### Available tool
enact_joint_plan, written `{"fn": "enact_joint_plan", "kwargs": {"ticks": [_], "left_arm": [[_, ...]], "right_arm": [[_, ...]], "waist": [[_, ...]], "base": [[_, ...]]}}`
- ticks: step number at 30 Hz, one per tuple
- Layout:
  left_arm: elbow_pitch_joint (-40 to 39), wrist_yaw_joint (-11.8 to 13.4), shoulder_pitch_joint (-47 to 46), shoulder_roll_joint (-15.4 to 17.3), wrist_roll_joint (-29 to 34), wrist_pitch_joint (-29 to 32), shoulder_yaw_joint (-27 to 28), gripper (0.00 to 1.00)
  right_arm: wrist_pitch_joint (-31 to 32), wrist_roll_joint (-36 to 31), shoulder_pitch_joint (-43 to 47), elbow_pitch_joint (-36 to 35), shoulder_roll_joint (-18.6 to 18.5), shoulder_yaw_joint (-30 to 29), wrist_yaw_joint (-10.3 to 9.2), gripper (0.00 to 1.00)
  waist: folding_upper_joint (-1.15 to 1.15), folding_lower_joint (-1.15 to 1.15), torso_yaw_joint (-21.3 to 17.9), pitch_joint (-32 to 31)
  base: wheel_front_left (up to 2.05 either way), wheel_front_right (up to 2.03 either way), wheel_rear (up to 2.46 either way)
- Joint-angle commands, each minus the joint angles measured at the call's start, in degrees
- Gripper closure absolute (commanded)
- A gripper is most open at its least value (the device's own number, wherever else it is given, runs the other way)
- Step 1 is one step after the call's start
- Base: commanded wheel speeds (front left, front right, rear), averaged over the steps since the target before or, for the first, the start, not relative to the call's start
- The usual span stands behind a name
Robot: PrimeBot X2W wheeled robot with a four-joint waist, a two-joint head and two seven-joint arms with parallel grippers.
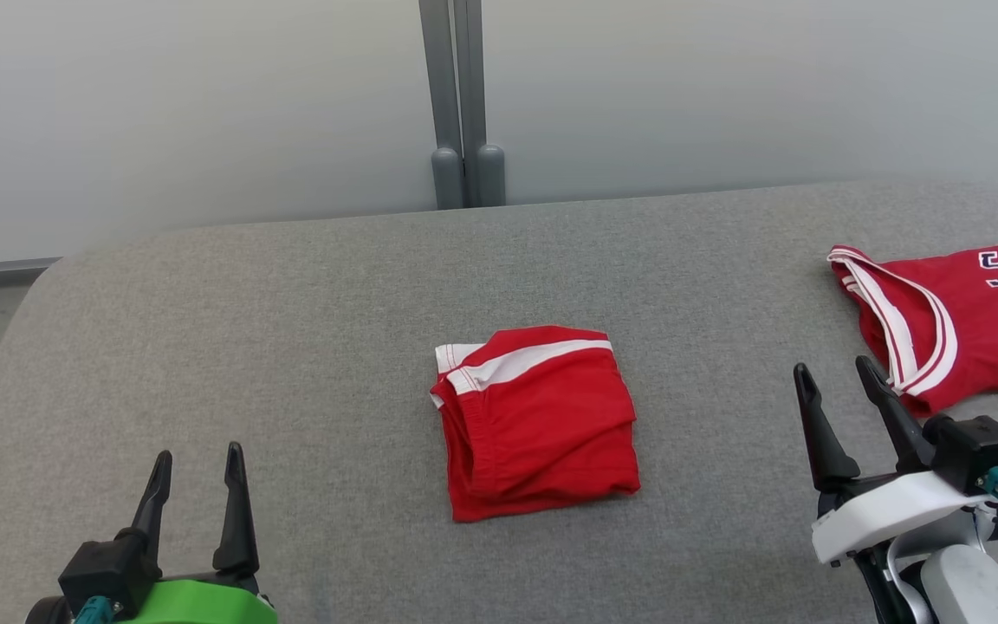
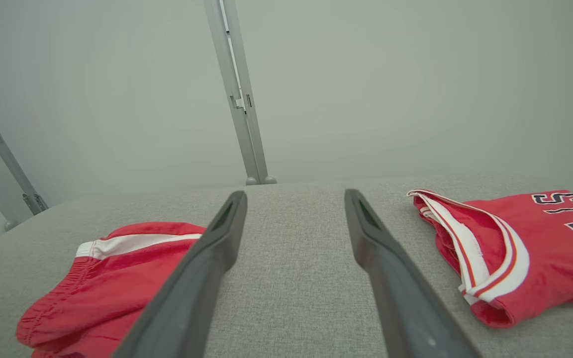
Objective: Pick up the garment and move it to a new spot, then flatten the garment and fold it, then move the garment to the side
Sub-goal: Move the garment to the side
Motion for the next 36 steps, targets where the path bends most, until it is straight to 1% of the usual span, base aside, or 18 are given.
{"fn": "enact_joint_plan", "kwargs": {"ticks": [1,6,13,16,23,26,29,31,36], "left_arm": [[0.3,-0.4,-0.7,-0.2,0.7,-0.2,0.2,0.00],[0.8,-0.9,-1.4,-0.8,1.6,-0.2,0.4,0.00],[1.5,-1.9,-1.9,-1.4,1.9,-0.2,0.3,0.00],[2.0,-2.1,-2.1,-1.6,2.1,-0.2,0.2,0.00],[3.2,-2.4,-2.5,-1.9,2.4,-0.2,-0.1,0.00],[3.7,-2.6,-2.8,-2.0,2.6,-0.2,-0.2,0.00],[4.1,-2.8,-3.2,-2.1,2.6,-0.2,-0.5,0.00],[4.2,-2.9,-3.7,-2.1,2.6,-0.2,-0.5,0.00],[4.1,-3.2,-4.6,-1.9,2.7,-0.2,-0.3,0.00]], "right_arm": [[-0.1,-0.2,0.1,0.5,0.0,0.1,0.03,0.00],[0.1,0.1,-0.9,3.4,-0.3,1.4,0.03,0.00],[6.3,4.0,-6.0,10.2,0.0,6.0,0.03,0.00],[11.0,6.5,-9.1,12.6,0.2,8.8,0.03,0.00],[21.2,12.0,-16.4,19.5,0.2,11.4,0.03,0.00],[25.6,14.6,-18.7,22.6,0.3,11.9,0.03,0.00],[28.1,17.3,-20.4,25.2,0.1,11.3,0.03,0.00],[30.0,18.4,-21.1,27.9,-0.6,10.8,0.03,0.00],[35.3,24.4,-22.7,33.6,0.6,9.6,0.03,0.00]], "waist": [[0.00,0.00,0.0,0.0],[0.00,0.00,0.0,0.2],[0.00,0.00,1.8,0.6],[0.00,0.00,3.3,0.8],[0.00,0.00,7.6,1.3],[0.00,0.00,9.7,1.7],[0.00,0.00,11.5,2.1],[0.00,0.00,12.8,2.7],[0.00,0.00,14.5,4.1]], "base": [[0.00,0.00,0.00],[0.00,0.00,0.00],[0.00,0.00,0.00],[0.00,0.00,0.00],[0.00,0.00,0.00],[0.00,0.00,0.00],[0.00,0.00,0.00],[0.00,0.00,0.00],[0.00,0.00,0.00]]}}
